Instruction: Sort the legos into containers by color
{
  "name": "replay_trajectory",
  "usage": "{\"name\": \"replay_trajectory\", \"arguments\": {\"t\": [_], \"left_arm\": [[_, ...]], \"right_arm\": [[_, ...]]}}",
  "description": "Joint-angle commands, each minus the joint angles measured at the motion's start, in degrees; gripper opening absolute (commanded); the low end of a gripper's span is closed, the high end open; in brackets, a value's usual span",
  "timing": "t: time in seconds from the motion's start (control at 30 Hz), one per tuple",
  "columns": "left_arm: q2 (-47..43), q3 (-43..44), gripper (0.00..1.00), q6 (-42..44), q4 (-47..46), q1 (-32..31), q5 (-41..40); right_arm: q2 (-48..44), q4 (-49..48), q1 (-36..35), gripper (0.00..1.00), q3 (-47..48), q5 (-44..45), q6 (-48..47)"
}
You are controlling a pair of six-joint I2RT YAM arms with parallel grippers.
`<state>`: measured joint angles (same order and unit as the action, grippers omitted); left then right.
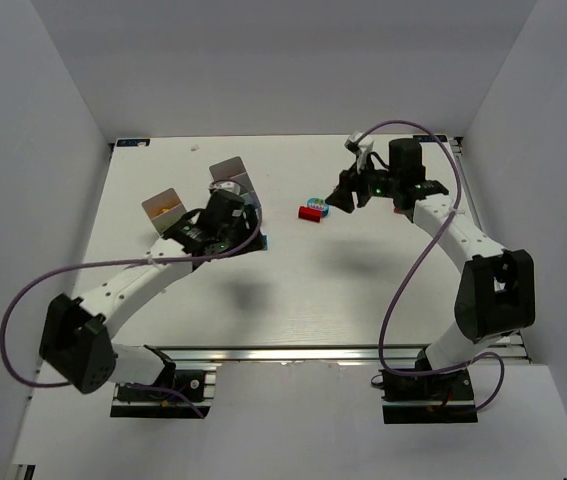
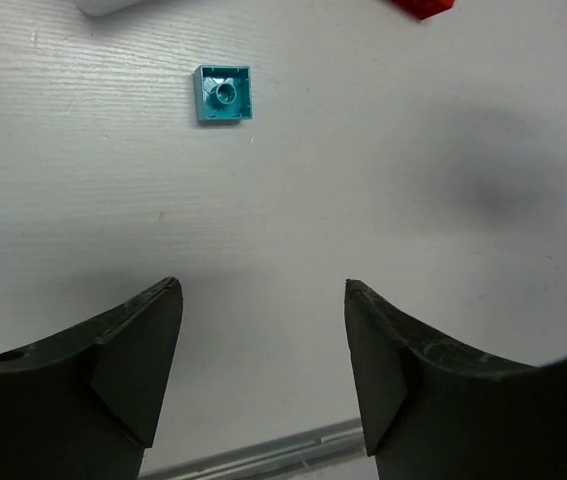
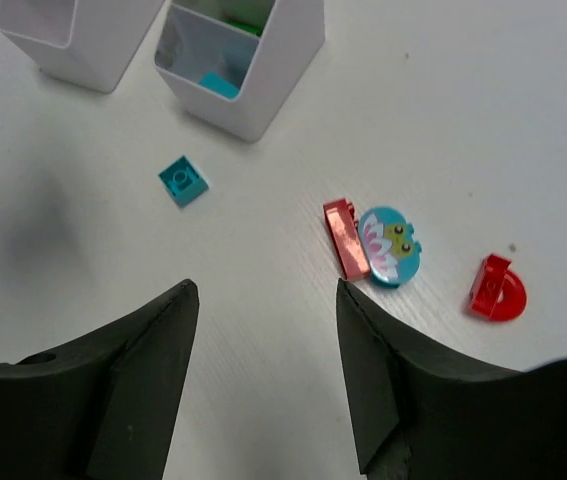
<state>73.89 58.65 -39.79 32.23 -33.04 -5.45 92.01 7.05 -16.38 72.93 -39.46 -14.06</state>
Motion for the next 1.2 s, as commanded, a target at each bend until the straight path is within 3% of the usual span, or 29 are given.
{"name": "replay_trajectory", "arguments": {"t": [0.0,0.3,0.6,1.17], "left_arm": [[5.46,4.71,0.77,-1.95,3.97,-4.30,-10.16],[21.99,14.46,0.79,2.34,3.72,-5.81,-18.53],[32.89,22.29,0.79,7.00,4.51,-5.72,-18.98],[40.19,24.14,0.69,8.68,2.14,-3.09,-15.99]], "right_arm": [[-2.97,1.92,0.91,0.63,-2.78,-1.23,-0.09],[-5.70,1.13,2.58,0.66,-7.36,0.09,0.26],[-5.26,-0.37,3.64,0.66,-8.94,0.53,1.50],[-3.06,0.07,4.87,0.66,-7.80,0.44,0.53]]}}
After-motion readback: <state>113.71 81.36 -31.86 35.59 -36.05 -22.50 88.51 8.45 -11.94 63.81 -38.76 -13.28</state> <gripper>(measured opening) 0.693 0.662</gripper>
